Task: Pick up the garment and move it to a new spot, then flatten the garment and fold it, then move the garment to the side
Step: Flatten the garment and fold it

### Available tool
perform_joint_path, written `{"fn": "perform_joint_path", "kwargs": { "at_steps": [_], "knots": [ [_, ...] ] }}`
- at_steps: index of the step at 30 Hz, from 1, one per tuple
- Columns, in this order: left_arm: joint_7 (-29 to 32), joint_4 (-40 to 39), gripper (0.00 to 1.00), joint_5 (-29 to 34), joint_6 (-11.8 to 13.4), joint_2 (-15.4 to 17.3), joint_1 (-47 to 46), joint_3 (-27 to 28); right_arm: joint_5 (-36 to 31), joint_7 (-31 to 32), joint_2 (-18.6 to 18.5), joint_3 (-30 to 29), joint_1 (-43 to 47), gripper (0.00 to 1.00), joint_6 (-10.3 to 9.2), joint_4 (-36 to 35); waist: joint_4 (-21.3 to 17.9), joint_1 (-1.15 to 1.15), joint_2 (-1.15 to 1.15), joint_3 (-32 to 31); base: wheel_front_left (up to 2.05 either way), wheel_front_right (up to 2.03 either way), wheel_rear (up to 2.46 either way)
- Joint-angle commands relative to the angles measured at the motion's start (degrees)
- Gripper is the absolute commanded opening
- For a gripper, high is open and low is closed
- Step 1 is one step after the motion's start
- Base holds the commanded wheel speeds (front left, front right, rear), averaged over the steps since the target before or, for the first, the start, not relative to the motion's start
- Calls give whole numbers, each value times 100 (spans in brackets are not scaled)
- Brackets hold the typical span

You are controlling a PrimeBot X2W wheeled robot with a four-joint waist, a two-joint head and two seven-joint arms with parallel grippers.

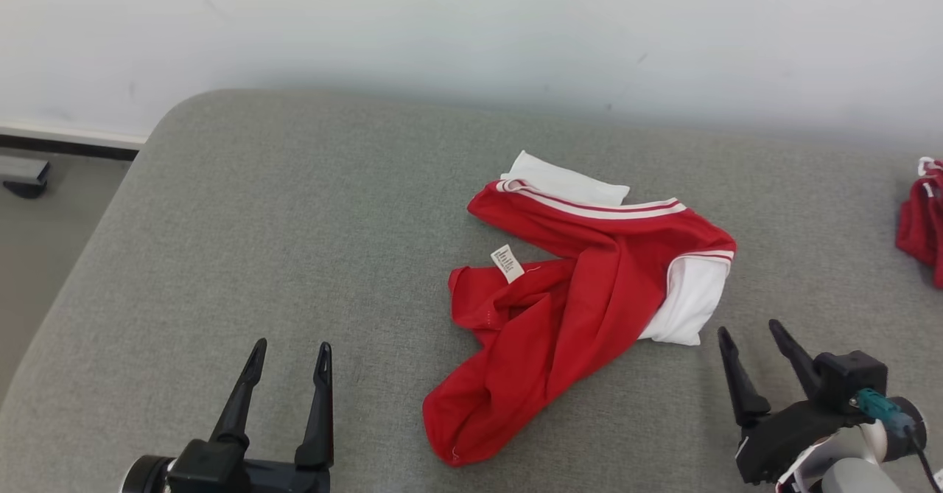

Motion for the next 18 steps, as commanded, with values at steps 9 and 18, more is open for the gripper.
{"fn": "perform_joint_path", "kwargs": {
  "at_steps": [9, 18],
  "knots": [
    [-17, 43, 100, -24, -49, -27, -194, -46, -127, 211, 104, 375, -490, 100, -12, 873, 342, 1, 0, 297, 0, 0, 0],
    [-17, 63, 100, 3, -79, -35, -254, -49, 54, 115, 223, 599, -1008, 0, -12, 1747, 473, 1, 0, 388, 0, 0, 0]
  ]
}}
